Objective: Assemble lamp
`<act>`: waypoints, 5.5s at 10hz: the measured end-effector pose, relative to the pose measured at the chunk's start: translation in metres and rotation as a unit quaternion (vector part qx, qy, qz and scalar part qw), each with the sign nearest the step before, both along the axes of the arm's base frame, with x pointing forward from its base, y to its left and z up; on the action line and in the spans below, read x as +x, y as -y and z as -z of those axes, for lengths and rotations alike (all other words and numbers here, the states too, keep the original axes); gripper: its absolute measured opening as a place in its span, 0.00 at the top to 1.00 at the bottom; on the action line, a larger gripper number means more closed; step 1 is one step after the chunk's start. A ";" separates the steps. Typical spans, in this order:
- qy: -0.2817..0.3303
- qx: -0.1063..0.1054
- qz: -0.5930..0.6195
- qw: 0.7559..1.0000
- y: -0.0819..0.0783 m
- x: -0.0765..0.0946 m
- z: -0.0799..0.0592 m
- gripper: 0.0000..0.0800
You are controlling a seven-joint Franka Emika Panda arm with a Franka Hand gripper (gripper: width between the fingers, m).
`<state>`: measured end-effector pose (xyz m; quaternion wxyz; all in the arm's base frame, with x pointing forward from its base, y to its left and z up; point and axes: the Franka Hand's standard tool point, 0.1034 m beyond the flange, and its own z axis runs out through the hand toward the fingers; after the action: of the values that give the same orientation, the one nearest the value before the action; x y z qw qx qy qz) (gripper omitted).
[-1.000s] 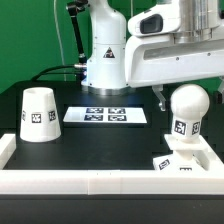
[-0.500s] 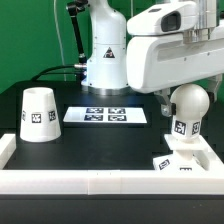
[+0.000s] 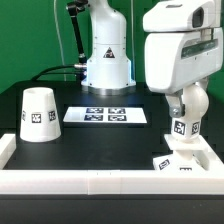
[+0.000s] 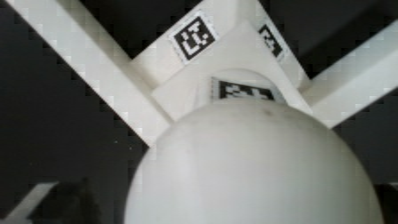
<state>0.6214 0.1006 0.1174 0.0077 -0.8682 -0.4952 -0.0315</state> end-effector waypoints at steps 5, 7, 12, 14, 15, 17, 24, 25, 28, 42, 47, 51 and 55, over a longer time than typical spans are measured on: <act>-0.003 -0.020 -0.074 0.997 -0.002 -0.002 0.008 0.25; -0.003 -0.020 -0.065 0.998 -0.002 -0.002 0.008 0.29; -0.003 -0.010 0.099 0.995 0.000 -0.003 0.008 0.29; -0.004 -0.005 0.227 0.974 0.001 -0.002 0.007 0.28; -0.006 -0.002 0.290 0.957 0.002 -0.002 0.007 0.28; -0.007 0.001 0.353 0.936 0.003 -0.002 0.007 0.28; -0.020 0.005 0.607 0.795 0.005 -0.006 0.008 0.28; -0.025 0.002 0.652 0.757 0.004 -0.009 0.009 0.28; -0.039 0.002 0.759 0.650 0.003 -0.011 0.011 0.28; -0.038 0.004 0.430 0.902 -0.002 -0.010 0.008 0.13; -0.025 -0.001 0.223 0.975 -0.001 -0.007 0.007 0.13; -0.018 -0.010 0.020 1.000 0.001 -0.007 0.007 0.13; -0.013 -0.027 -0.147 0.989 0.001 -0.006 0.006 0.13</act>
Offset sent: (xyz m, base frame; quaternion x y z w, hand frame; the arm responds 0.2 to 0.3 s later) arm 0.0063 0.0022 -0.0058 0.0140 -0.0374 -0.0260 0.9989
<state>0.6152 0.0993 0.1113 -0.0051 -0.7861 -0.6180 -0.0053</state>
